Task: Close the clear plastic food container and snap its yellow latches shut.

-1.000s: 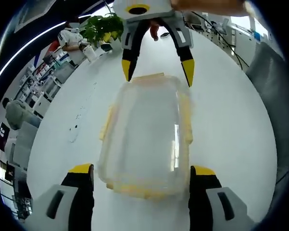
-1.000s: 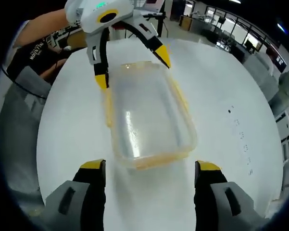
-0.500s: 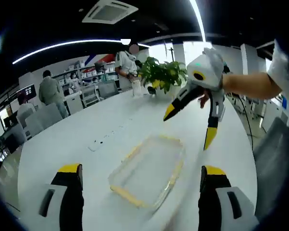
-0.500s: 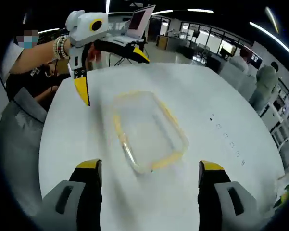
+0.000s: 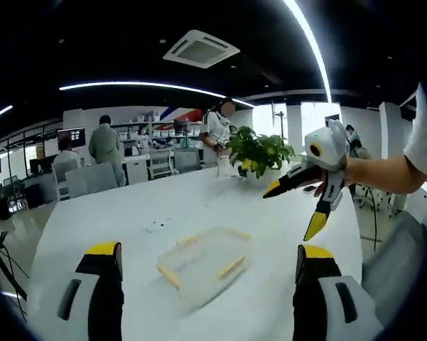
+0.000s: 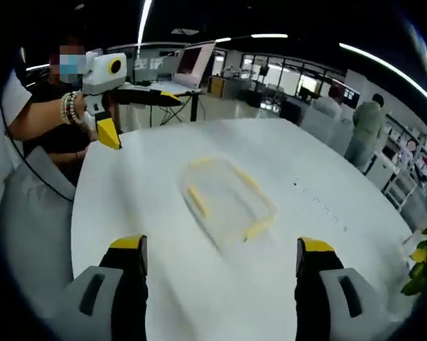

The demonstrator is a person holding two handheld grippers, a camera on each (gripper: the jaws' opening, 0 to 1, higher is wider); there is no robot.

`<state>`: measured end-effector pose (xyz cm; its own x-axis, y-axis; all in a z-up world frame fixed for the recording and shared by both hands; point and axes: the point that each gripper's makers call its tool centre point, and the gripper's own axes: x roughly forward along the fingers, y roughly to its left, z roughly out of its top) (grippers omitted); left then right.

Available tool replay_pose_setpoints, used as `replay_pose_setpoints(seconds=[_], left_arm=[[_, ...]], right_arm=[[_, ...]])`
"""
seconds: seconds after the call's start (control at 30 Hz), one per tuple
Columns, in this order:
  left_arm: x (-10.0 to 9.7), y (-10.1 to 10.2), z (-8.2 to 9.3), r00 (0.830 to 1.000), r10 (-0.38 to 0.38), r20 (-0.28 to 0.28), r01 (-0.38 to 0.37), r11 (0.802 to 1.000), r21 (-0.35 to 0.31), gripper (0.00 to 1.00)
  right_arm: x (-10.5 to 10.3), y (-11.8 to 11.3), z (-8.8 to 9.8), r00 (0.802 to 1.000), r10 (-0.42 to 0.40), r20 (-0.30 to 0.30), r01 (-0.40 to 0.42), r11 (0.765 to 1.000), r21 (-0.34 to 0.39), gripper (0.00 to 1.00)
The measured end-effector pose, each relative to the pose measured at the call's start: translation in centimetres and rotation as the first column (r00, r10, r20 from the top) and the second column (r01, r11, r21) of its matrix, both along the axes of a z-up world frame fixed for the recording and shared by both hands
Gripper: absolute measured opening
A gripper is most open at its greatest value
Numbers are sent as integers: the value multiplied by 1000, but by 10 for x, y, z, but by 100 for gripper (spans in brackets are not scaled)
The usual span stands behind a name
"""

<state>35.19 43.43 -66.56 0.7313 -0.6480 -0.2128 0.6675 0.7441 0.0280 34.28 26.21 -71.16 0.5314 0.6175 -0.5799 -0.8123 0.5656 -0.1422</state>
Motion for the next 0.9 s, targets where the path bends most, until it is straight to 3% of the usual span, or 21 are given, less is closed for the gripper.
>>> replay_pose_setpoints(seconds=[0.07, 0.2, 0.27, 0.33, 0.4, 0.47, 0.5, 0.57, 0.63, 0.7, 0.77, 0.9], left_arm=[[-7, 12, 2, 998, 59, 7, -59, 998, 11, 99], [-28, 28, 15, 992, 119, 27, -118, 991, -57, 99], [-35, 44, 24, 978, 179, 110, -179, 984, -13, 99], [-48, 51, 35, 967, 202, 155, -201, 979, -26, 99], [-63, 56, 40, 968, 210, 138, -204, 977, -59, 99], [-74, 61, 40, 966, 216, 139, -212, 976, -48, 99], [-80, 74, 36, 954, 263, 148, -265, 964, -6, 98], [-89, 82, 35, 943, 286, 172, -290, 957, -1, 97], [-99, 90, 30, 940, 306, 150, -304, 952, -38, 97], [-108, 97, 19, 937, 339, 82, -332, 940, -83, 97], [-116, 104, 5, 930, 364, 43, -361, 930, -70, 97], [-129, 107, -9, 928, 373, 26, -371, 927, -57, 96]], right_arm=[[-6, -2, 2, 1000, -9, 2, 9, 1000, 3, 82], [-18, -5, 11, 999, -41, 30, 40, 999, 34, 82], [-26, -7, 13, 998, -52, 27, 51, 998, 49, 83], [-30, -9, 15, 996, -69, 47, 67, 996, 55, 82], [-38, -12, 14, 994, -96, 53, 93, 994, 61, 80], [-50, -12, 12, 993, -107, 41, 103, 991, 81, 79], [-54, -14, 11, 990, -135, 47, 130, 987, 91, 80], [-61, -21, 8, 979, -197, 61, 190, 976, 102, 84], [-72, -22, 5, 976, -212, 54, 204, 971, 126, 88], [-80, -25, 1, 972, -230, 38, 224, 966, 132, 88], [-89, -27, -3, 971, -237, 31, 231, 964, 130, 88], [-105, -32, -7, 964, -263, 33, 257, 959, 118, 88]])
